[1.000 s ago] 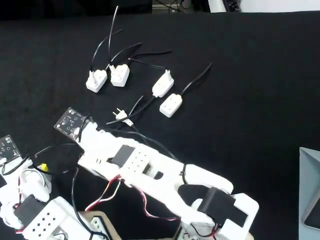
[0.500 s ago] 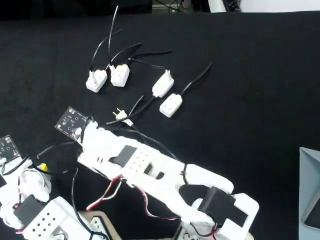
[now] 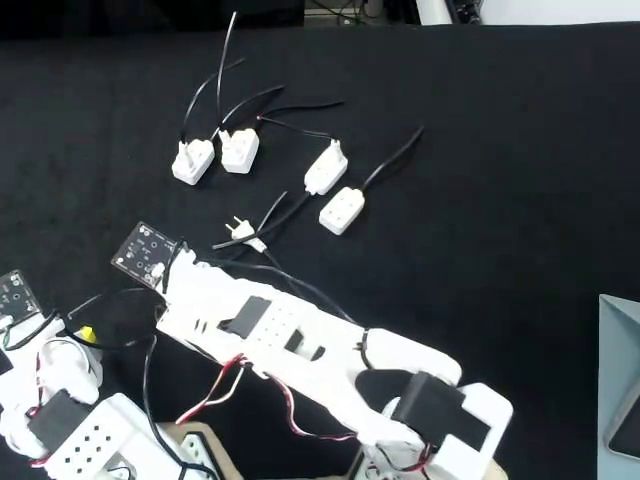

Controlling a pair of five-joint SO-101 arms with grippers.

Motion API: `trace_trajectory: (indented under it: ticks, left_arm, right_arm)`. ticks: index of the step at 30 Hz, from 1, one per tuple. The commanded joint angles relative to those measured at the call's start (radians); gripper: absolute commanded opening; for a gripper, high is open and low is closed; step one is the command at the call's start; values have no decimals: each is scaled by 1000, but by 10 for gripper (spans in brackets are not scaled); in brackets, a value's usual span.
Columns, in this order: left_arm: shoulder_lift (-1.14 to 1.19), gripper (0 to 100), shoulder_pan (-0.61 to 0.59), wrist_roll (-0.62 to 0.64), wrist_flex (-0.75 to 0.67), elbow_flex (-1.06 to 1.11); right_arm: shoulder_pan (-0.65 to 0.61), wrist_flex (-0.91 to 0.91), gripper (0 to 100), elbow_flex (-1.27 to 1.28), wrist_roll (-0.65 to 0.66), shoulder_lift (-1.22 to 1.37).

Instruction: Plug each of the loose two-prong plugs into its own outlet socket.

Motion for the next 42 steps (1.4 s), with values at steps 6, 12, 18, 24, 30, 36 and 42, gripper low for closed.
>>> trace_trajectory:
  ticks: [6,12,18,24,30,36,42]
  left_arm:
    - [-8,275,-8,9,-17,-4]
    - [-8,275,-8,9,-17,-4]
    - [-8,275,-8,9,-17,-4]
    - [-8,275,-8,9,-17,-4]
    - [-8,275,-8,9,-17,-4]
    - [-8,275,-8,9,-17,-4]
    - [-8,275,-8,9,-18,-4]
  right_arm:
    - [-11,25,11,-15,6,-18]
    - [-9,-49,11,-22,12,59]
    - [-8,-46,11,-18,12,61]
    - [-6,6,11,-21,28,70]
    - [12,6,11,-18,75,70]
    - [44,15,11,-15,78,70]
    - [48,8,11,42,167,70]
